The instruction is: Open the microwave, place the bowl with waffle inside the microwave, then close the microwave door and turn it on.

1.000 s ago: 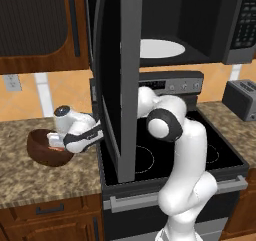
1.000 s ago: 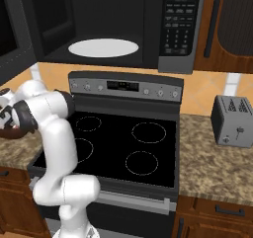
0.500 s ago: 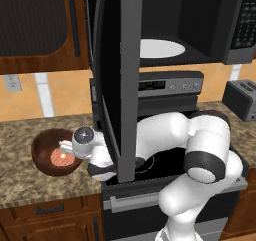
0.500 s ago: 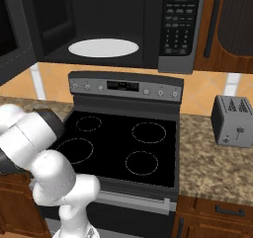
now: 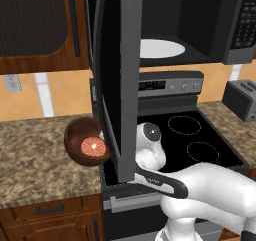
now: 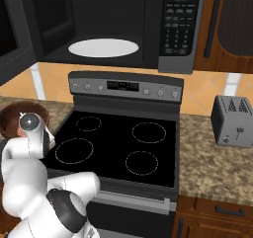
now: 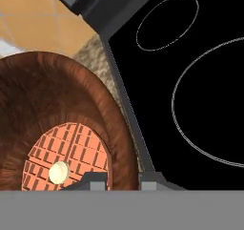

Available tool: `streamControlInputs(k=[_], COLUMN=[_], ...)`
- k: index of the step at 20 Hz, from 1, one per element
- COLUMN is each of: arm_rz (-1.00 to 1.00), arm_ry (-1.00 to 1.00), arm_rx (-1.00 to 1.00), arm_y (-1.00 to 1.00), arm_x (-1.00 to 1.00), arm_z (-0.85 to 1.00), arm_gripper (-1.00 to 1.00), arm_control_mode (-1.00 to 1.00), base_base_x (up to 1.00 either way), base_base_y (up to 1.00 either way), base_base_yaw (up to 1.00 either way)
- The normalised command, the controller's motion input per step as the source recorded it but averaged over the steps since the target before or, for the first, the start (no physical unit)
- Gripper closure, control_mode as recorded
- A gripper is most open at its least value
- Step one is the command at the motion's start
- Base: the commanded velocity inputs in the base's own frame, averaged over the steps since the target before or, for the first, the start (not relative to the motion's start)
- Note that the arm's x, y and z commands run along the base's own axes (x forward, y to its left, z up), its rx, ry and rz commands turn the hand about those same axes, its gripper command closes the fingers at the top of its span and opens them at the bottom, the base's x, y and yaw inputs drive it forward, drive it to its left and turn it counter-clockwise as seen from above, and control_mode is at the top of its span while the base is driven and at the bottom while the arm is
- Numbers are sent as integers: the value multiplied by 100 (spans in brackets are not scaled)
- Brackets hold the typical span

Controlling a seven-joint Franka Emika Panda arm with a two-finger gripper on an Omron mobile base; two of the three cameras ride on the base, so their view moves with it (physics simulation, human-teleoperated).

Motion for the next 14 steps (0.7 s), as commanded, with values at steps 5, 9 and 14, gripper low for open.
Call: streamControlInputs(k=[5,9,14], arm_rz=[-7,-20,-33], arm_ry=[18,19,11], arm_rx=[2,-1,-11], arm_y=[-100,-77,-67], arm_x=[-52,-52,-64], arm_z=[100,100,100], arm_gripper=[100,100,100], arm_control_mode=[-100,-100,-100], base_base_x=[0,0,0], base_base_y=[0,0,0], base_base_yaw=[0,0,0])
